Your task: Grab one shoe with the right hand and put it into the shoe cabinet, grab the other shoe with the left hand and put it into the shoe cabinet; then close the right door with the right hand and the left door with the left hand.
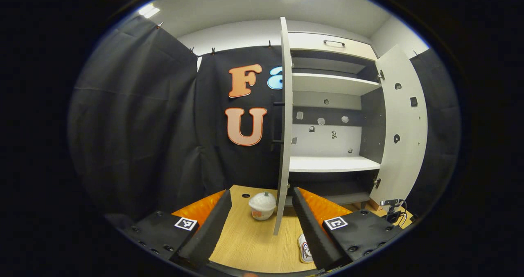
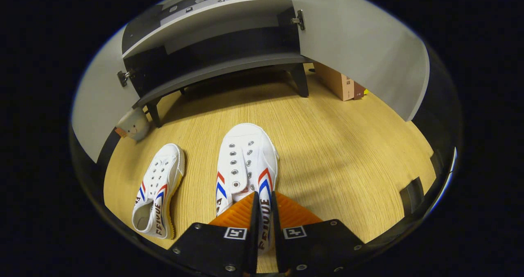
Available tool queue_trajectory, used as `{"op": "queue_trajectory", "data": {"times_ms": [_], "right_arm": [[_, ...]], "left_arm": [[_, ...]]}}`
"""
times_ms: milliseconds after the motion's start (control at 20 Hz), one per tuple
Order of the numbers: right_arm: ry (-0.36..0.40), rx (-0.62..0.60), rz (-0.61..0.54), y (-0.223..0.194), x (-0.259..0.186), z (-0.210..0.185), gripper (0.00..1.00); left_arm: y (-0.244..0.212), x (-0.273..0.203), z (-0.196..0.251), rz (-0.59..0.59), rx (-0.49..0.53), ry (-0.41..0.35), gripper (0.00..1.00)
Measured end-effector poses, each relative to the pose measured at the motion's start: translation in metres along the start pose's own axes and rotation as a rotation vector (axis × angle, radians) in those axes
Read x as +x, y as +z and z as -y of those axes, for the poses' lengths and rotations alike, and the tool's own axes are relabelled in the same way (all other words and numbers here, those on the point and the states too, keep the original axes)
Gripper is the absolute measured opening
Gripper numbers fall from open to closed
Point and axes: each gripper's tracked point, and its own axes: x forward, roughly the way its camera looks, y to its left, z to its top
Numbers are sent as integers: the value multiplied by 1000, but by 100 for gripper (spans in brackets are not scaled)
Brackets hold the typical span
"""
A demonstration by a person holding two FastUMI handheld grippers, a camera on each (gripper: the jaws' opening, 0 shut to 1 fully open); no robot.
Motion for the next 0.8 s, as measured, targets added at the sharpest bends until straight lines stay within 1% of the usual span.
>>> {"op": "queue_trajectory", "data": {"times_ms": [50, 100, 150, 200, 400, 650, 800], "right_arm": [[-11, -19, 0, 0, 0, 0, 13], [-16, -30, 3, 2, -3, -1, 2], [-13, -32, 10, 7, -6, -2, 0], [-15, -32, 19, 13, -12, -2, 0], [-6, -49, 91, 44, -40, -8, 0], [34, -25, 190, 102, -84, -26, 0], [70, 18, 244, 143, -116, -42, 0]], "left_arm": [[-1, -1, 1, -3, 0, -2, 96], [-2, -1, 2, -5, 0, -4, 97], [-2, 0, 3, -5, 0, -7, 94], [-2, 1, 4, -4, -1, -10, 97], [0, 3, 8, 4, -7, -24, 96], [-3, 9, 16, 4, -26, -54, 96], [-6, 14, 18, 4, -30, -68, 96]]}}
